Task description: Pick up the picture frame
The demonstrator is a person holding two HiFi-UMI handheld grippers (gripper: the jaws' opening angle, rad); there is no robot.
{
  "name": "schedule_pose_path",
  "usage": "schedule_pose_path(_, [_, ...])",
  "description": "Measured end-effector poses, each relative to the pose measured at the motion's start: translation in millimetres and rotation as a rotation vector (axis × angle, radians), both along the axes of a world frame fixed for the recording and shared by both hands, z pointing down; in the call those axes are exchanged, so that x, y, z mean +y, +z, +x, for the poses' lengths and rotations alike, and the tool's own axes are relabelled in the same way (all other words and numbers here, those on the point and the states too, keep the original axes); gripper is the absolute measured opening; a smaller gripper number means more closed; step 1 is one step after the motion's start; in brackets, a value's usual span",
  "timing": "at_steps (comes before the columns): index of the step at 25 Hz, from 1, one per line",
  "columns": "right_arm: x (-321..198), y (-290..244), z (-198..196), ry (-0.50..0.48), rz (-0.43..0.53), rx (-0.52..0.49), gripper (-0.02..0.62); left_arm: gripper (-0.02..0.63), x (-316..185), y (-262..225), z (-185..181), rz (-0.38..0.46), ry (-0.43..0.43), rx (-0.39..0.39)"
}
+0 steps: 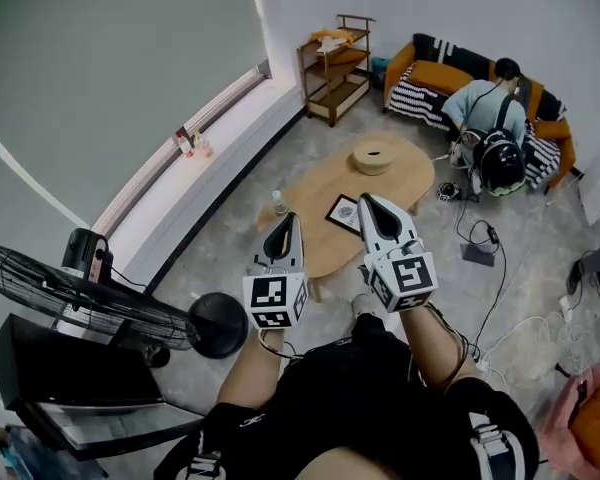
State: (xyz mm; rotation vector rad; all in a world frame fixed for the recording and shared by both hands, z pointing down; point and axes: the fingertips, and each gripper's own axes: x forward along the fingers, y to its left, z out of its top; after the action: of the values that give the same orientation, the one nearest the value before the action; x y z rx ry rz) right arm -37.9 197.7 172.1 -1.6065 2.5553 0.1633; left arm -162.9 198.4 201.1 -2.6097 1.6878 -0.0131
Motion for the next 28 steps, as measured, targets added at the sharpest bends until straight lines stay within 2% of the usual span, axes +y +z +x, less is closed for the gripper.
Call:
schedule_pose_path(8, [-154.0, -5.4, 62.0, -0.075, -0.046, 0.015, 0.017, 0.021, -151.9, -4.7, 65.1, -0.028, -0.075, 0.007])
schedule_pose_path(15, [-262.9, 5.0, 101.6, -0.126, -0.095, -0.016, 0.017, 0.021, -246.0, 4.1, 106.8, -0.071, -0.121, -0.030])
schedule_pose_path(18, [-291.8, 12.6, 106.2, -0.139, -0.116, -0.011, 0.017, 0.021, -269.0, 10.1, 110.8, -0.088, -0.137, -0.026])
schedule_pose_path(28, [-359.5, 58.3, 97.7, -0.123, -0.190, 0.019, 0.017, 0.021, -328.8, 60.3, 85.4, -0.189, -0.155, 0.003])
